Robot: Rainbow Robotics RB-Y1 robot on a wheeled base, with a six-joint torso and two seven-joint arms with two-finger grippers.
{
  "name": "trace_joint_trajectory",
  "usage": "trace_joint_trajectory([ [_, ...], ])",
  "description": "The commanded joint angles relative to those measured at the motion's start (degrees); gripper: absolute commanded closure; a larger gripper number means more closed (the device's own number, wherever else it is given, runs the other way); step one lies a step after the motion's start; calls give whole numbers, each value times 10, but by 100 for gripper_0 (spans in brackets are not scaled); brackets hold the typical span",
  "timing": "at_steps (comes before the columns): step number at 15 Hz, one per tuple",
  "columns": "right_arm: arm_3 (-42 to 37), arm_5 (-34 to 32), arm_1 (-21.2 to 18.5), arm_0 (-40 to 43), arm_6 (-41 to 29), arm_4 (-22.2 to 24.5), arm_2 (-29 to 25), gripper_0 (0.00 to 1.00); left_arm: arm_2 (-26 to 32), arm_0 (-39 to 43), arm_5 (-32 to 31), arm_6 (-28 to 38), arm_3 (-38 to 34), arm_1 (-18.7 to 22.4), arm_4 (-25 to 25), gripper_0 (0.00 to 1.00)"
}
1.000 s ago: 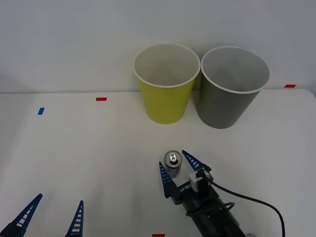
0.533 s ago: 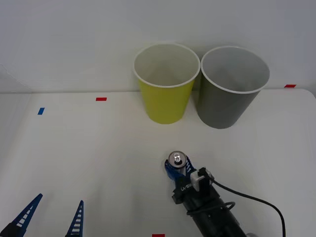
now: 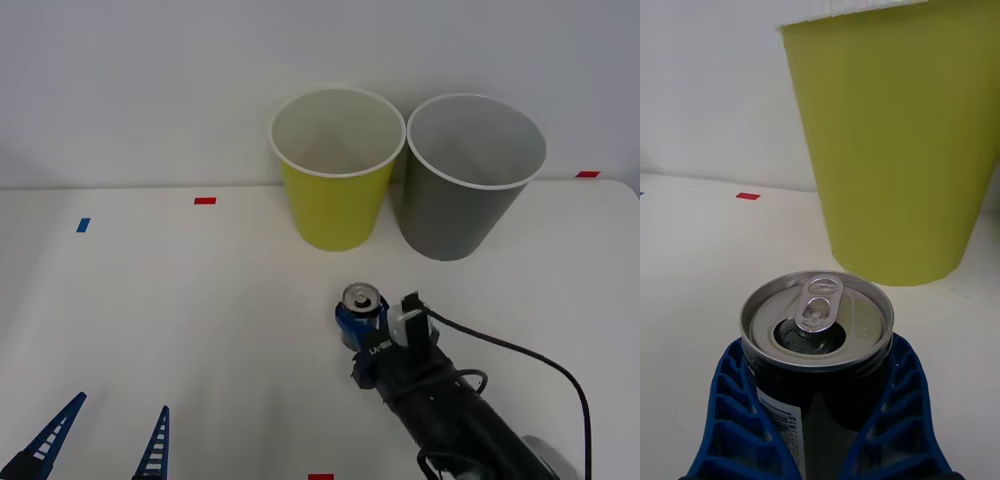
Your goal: Put cans in the gray bin and PET bottles in the light green bin.
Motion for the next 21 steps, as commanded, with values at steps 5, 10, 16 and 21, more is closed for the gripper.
trace_joint_trajectory([
  [5, -212, 321, -12, -29, -24, -10, -82, 99, 0, 0, 0, 0, 0, 0, 0, 0],
  [10, -319, 485, -17, -62, -40, -27, -125, 99, 0, 0, 0, 0, 0, 0, 0, 0],
  [16, -335, 532, -48, -141, -58, -143, -212, 100, 0, 0, 0, 0, 0, 0, 0, 0],
  [21, -337, 532, -90, -213, -64, -200, -284, 100, 0, 0, 0, 0, 0, 0, 0, 0],
])
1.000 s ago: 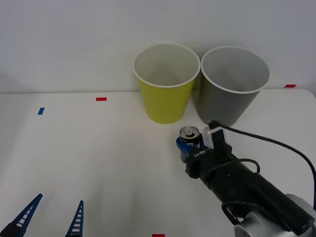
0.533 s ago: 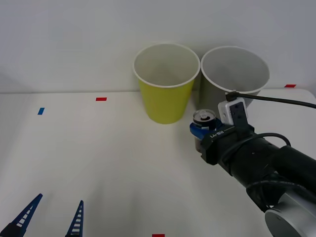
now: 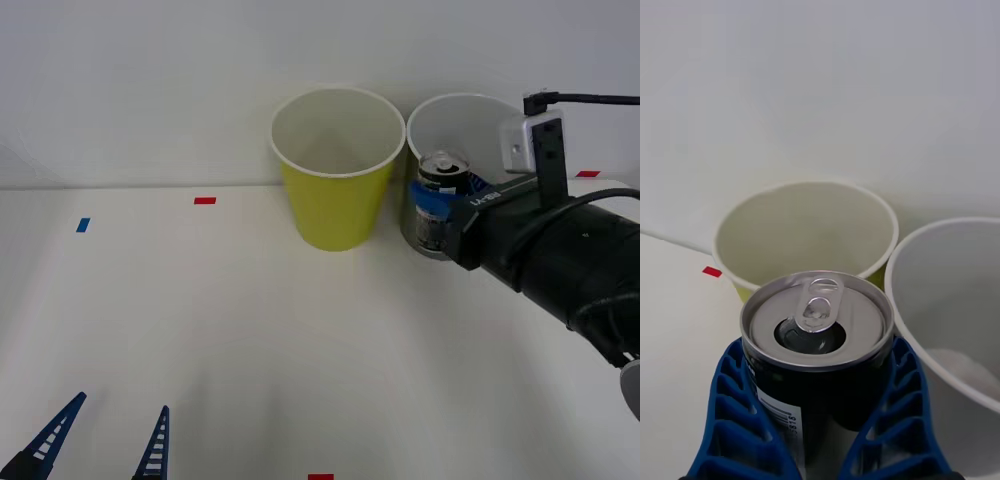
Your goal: Put cans in the gray bin and PET bottles in the light green bin.
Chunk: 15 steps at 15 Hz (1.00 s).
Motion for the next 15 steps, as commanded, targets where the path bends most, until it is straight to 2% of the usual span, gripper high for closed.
trace_joint_trajectory([
  [1, 1, 0, -32, -49, -4, -18, -40, 100, 0, 0, 0, 0, 0, 0, 0, 0],
  [5, 51, 1, -33, -108, -3, -81, -99, 100, 0, 0, 0, 0, 0, 0, 0, 0],
  [9, 130, -19, -30, -160, 5, -75, -122, 100, 0, 0, 0, 0, 0, 0, 0, 0],
  [15, 254, -134, -34, -199, 28, -70, -114, 100, 0, 0, 0, 0, 0, 0, 0, 0],
])
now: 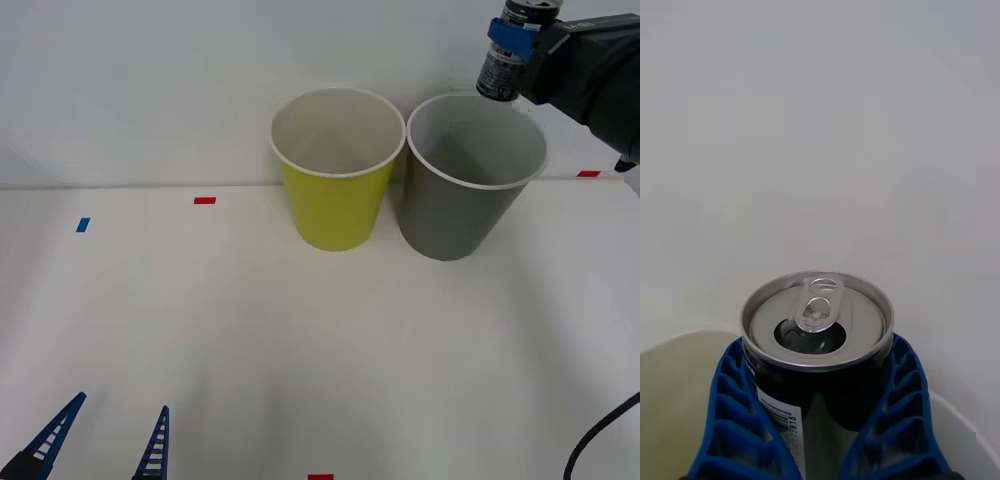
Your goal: Put cans in the gray bin and PET bottles in the light green bin.
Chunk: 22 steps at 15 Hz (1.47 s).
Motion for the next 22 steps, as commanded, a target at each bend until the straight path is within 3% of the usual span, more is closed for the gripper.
trace_joint_trajectory([
  [1, 53, -68, -9, -6, 14, 12, 23, 100, 0, 0, 0, 0, 0, 0, 0, 0],
  [5, 81, -91, -32, -2, 26, 33, 28, 100, 0, 0, 0, 0, 0, 0, 0, 0],
  [8, 103, -133, -32, -2, 15, 77, 61, 100, 0, 0, 0, 0, 0, 0, 0, 0],
  [16, 110, -143, -31, -2, 8, 62, 81, 100, 0, 0, 0, 0, 0, 0, 0, 0],
  [17, 110, -151, -31, -2, 10, 62, 81, 96, 0, 0, 0, 0, 0, 0, 0, 0],
  [18, 110, -154, -32, -2, 11, 63, 81, 58, 0, 0, 0, 0, 0, 0, 0, 0],
  [19, 110, -157, -32, -3, 11, 62, 81, 31, 0, 0, 0, 0, 0, 0, 0, 0],
  [20, 110, -172, -31, -2, 15, 61, 81, 13, 0, 0, 0, 0, 0, 0, 0, 0],
  [22, 96, -173, -28, -3, 23, 63, 81, 12, 0, 0, 0, 0, 0, 0, 0, 0],
])
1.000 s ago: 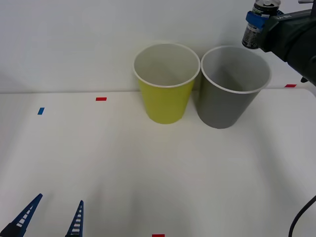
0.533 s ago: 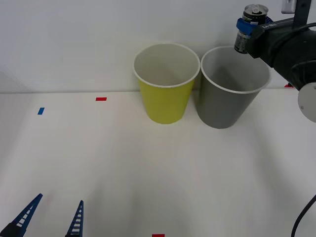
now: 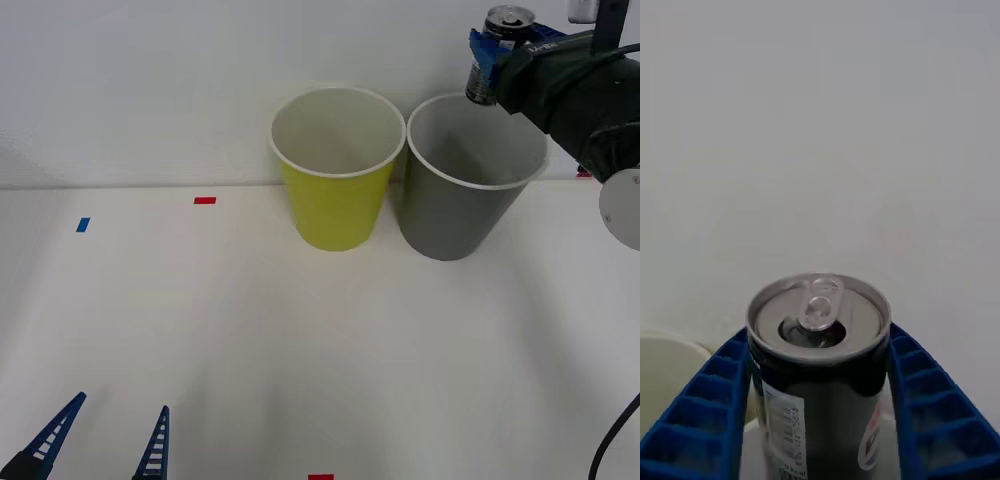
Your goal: Put cans in the gray bin and PET bottles in the light green bin.
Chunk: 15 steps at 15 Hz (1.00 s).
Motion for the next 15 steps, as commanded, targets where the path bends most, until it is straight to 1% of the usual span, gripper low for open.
trace_joint_trajectory([
  [1, -22, -4, 8, -1, 10, 5, -3, 12, 0, 0, 0, 0, 0, 0, 0, 0],
  [3, -35, -2, 20, 0, 12, 21, -7, 12, 0, 0, 0, 0, 0, 0, 0, 0],
  [5, -72, 57, 36, 6, 12, 21, -30, 12, 0, 0, 0, 0, 0, 0, 0, 0],
  [6, -94, 72, 43, 19, 11, 21, -39, 12, 0, 0, 0, 0, 0, 0, 0, 0],
  [10, -190, 72, 46, 118, 8, 21, -50, 12, 0, 0, 0, 0, 0, 0, 0, 0],
  [15, -298, 71, 50, 280, 8, 13, -50, 12, 0, 0, 0, 0, 0, 0, 0, 0],
])
